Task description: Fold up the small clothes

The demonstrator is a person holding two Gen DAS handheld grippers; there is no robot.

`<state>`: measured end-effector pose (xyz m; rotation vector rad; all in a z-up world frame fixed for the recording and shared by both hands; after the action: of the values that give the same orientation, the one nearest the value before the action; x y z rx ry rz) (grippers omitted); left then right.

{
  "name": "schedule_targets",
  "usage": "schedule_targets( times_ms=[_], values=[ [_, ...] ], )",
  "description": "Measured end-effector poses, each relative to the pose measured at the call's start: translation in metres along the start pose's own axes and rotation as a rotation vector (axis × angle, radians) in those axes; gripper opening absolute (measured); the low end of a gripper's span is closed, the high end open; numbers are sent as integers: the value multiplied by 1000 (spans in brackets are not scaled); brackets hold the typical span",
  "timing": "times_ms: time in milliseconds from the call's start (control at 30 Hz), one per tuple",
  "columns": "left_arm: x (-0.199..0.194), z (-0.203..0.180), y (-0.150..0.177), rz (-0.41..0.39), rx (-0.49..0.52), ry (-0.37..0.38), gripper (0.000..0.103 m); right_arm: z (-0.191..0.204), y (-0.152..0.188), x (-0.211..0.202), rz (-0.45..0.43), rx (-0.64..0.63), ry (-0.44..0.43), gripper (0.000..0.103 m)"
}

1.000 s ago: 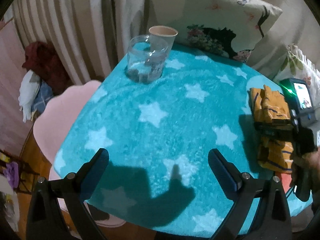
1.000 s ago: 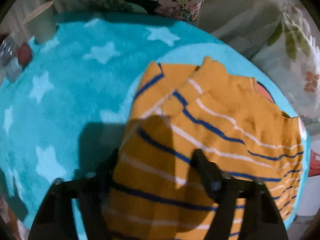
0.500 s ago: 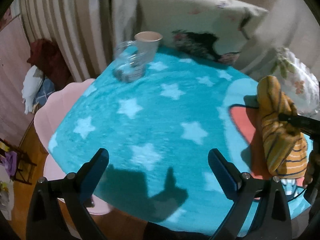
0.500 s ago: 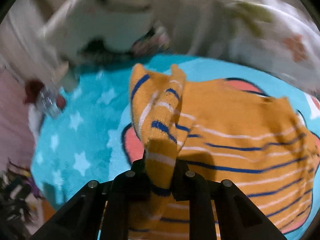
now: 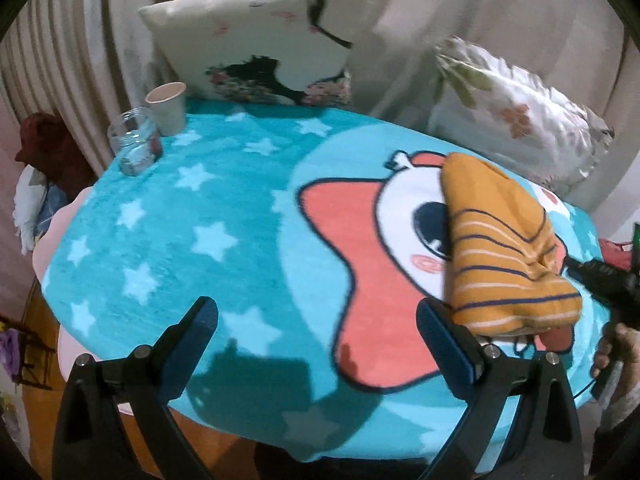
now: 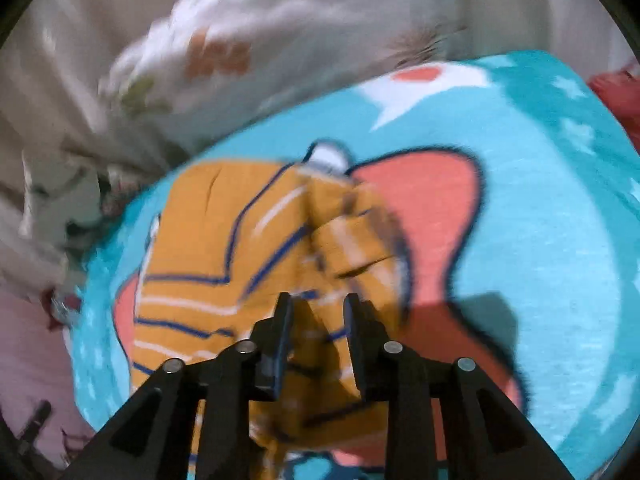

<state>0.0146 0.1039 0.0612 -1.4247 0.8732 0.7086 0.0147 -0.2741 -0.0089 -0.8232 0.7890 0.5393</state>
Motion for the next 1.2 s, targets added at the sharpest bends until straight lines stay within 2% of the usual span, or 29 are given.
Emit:
schedule_targets(
  times_ms=[67,167,233,300,333,367,400,433,533,600,633,667,700,800,933,967,1067,1133,1167,1200],
  values=[
    [1,-11,3,4,3,2,99,0,-10,-23,-45,-7,-34,33],
    [4,-30,9,18,7,11,99,39,-9,-42,-57,-91,-154,33],
    [3,-40,10,15,10,15,99,76,12,-37,15,-176,-289,33],
    [3,-48,10,7,19,11,99,91,31,-21,91,-223,-343,32],
    [3,-51,10,6,21,9,99,93,43,-6,132,-255,-323,32],
    [4,-53,10,6,23,7,99,87,49,5,150,-269,-278,25],
    [5,-55,10,7,22,7,99,74,52,20,174,-280,-198,8],
    [5,-55,10,9,21,8,99,59,56,33,199,-276,-141,1],
    [10,-59,7,11,21,25,99,38,43,23,186,-190,-171,0],
    [19,-63,1,11,24,64,99,33,28,4,124,-178,-150,32],
    [25,-67,-3,13,30,86,99,34,19,-7,86,-168,-176,43],
    [34,-72,-7,20,40,108,99,32,12,-18,59,-143,-226,66],
    [45,-78,-13,28,53,136,99,27,7,-26,41,-121,-247,81],
    [81,-93,-30,60,92,208,99,16,-6,-10,42,-108,-208,86],
    [125,-120,-51,114,107,387,99,-3,-17,25,81,-70,-170,86],
    [135,-132,-55,127,134,441,99,-9,-15,28,87,-48,-185,86],
    [160,-160,-56,170,196,516,99,-5,-15,50,124,47,-264,90],
    [176,-181,-45,260,187,597,99,0,-16,55,84,64,-259,92],
    [175,-186,-46,238,191,596,100,5,-16,58,86,67,-251,89],
    [172,-192,-46,246,207,623,84,8,-17,62,97,68,-249,73]
  ],
)
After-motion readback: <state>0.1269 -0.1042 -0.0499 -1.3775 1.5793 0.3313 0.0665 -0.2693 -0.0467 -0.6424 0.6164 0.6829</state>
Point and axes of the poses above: each gripper's, at about its wrist camera, not at the fingertips, and x roughly the way its jaws point, z to its left, y to its underside, the point moved 8 cm from there along x, roughly the way its jaws point, and after that the axes turned 3 degrees about x, right-handed, at the moved point
